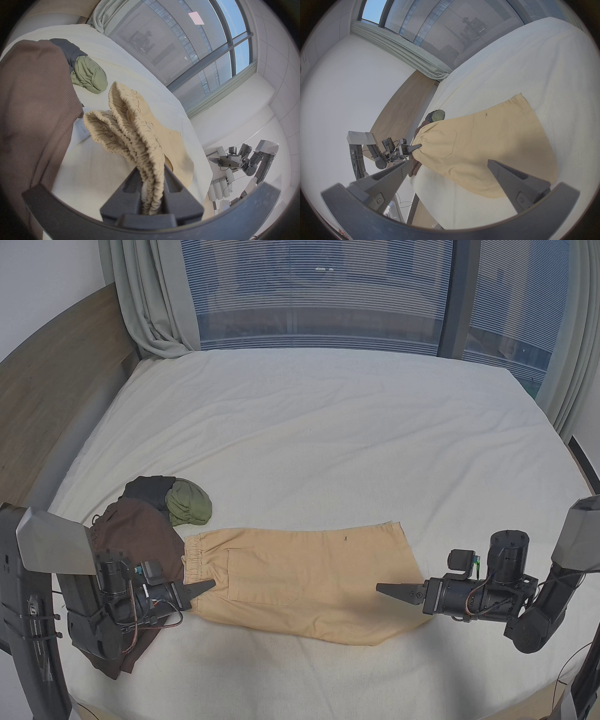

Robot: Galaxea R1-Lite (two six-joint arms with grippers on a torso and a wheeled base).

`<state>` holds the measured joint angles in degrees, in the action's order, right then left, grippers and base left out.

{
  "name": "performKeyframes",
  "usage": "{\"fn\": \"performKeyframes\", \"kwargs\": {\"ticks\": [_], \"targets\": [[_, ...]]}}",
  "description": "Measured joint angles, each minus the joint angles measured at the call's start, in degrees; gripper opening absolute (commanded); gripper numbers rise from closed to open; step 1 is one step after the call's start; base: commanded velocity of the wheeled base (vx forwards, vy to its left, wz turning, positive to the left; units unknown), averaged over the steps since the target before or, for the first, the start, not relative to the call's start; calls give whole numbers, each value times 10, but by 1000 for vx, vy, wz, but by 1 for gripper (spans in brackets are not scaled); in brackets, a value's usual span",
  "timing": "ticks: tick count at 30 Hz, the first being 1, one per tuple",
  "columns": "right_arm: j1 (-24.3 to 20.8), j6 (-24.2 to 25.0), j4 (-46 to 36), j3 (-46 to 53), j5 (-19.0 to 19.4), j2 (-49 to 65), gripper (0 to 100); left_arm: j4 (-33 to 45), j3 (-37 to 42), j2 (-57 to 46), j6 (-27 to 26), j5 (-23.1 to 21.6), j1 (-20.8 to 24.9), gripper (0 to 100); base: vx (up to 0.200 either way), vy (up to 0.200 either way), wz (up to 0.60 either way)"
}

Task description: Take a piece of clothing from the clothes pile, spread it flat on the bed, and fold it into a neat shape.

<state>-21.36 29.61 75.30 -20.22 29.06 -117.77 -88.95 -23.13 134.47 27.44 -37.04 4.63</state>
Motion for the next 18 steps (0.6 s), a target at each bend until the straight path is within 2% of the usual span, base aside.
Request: {"fn": "performKeyframes", "kwargs": {"ticks": [11, 18], "targets": [[-4, 0, 0, 0, 0, -3, 100, 0, 30, -23, -26, -37, -59, 0, 0, 0, 0], [-13, 0, 1, 0, -1, -10, 100, 0, 31, -26, -36, -37, -65, 0, 0, 0, 0]]}}
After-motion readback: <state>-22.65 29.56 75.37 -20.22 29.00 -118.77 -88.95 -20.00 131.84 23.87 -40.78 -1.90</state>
